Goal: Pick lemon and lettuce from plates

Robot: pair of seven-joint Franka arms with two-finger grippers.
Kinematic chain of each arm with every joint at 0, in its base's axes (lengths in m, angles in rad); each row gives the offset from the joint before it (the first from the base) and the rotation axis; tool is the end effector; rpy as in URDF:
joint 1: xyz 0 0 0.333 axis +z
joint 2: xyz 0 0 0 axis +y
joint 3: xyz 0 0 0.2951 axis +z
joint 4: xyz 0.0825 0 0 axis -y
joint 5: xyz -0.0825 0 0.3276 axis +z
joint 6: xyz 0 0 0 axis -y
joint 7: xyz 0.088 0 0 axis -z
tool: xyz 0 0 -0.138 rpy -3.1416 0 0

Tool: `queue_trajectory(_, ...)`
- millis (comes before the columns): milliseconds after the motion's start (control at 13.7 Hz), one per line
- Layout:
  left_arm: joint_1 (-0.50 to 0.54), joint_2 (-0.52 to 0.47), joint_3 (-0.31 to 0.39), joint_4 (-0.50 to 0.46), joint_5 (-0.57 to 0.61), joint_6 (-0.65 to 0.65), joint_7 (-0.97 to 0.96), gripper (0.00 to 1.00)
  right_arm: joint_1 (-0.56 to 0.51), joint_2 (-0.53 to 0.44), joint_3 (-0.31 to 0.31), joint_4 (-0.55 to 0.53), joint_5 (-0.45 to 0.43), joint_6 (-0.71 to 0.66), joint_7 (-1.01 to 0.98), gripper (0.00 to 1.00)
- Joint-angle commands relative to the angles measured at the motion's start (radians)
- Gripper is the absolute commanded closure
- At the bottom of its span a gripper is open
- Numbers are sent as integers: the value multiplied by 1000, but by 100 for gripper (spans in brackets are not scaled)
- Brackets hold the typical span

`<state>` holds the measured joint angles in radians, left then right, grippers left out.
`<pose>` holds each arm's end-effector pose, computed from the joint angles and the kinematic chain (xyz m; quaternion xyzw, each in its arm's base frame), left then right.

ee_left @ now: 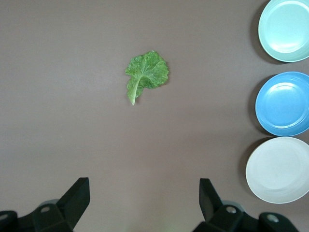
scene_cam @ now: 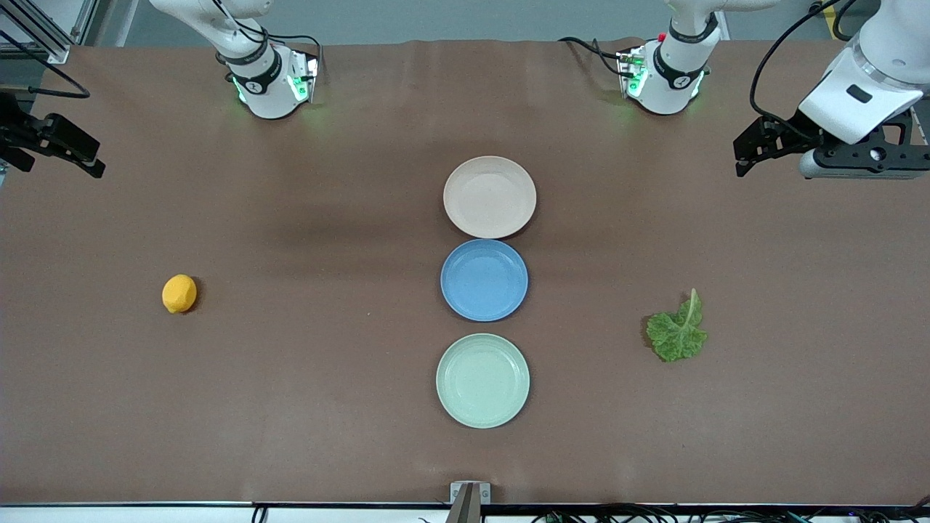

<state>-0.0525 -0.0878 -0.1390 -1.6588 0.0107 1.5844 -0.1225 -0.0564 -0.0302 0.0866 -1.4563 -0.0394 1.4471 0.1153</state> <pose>0.4651 -0.0915 0.5794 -0.9993 0.0343 -0.0080 0.0103 0.4767 0.0093 0.6233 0.9987 -0.0452 0.0119 0.0200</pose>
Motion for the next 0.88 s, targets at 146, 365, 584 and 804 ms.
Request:
queue_trajectory(146,13,2,4,-2,-18,9,-3,0,-3,6,-2,-18,15,64,-11,0)
queue_trajectory(365,29,10,5,1,-18,6,9,0,-3,21,-2,-19,15,84,-32,0)
queue_trajectory(584,40,14,9,11,-14,6,17,0,-3,18,-2,-19,15,76,-32,0)
queue_trajectory(804,45,16,7,17,-8,6,18,0,-5,16,-2,-19,15,75,-34,0)
